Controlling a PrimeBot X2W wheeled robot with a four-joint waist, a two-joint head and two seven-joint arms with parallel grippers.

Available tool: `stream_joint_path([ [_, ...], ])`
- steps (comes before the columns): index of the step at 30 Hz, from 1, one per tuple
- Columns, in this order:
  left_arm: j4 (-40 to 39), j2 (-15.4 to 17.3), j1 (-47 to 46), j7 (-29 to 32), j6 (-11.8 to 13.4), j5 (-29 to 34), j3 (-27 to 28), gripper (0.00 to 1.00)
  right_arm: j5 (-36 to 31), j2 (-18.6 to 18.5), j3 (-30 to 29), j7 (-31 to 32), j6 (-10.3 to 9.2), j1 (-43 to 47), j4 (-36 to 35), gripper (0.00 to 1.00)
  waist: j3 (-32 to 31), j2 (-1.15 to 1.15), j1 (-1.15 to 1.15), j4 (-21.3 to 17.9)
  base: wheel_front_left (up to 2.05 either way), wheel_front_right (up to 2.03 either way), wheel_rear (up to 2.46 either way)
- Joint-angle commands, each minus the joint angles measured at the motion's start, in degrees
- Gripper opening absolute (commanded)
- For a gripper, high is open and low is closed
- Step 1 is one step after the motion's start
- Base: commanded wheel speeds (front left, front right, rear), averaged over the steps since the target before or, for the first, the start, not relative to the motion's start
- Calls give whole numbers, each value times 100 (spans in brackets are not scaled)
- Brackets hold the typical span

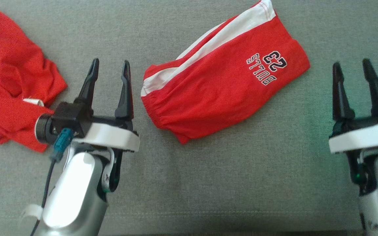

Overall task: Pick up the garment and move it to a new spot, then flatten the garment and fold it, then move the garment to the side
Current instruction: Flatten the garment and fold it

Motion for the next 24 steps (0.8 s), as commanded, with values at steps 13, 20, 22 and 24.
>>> stream_joint_path([
  [13,-121,156,251,-29,-59,294,402,100,-244,265,-139,549,42,726,-1119,100,-48,0,0,-82,0,0,0],
  [20,-147,68,252,-29,-129,347,497,100,-259,261,-192,666,42,739,-1206,100,-7,0,0,-52,0,0,0],
  [22,-159,42,245,-29,-149,370,505,100,-259,251,-207,690,42,719,-1210,100,25,0,0,-28,0,0,0],
  [24,-181,16,226,-29,-172,389,512,100,-257,227,-213,720,42,672,-1210,100,85,0,0,9,0,0,0],
])
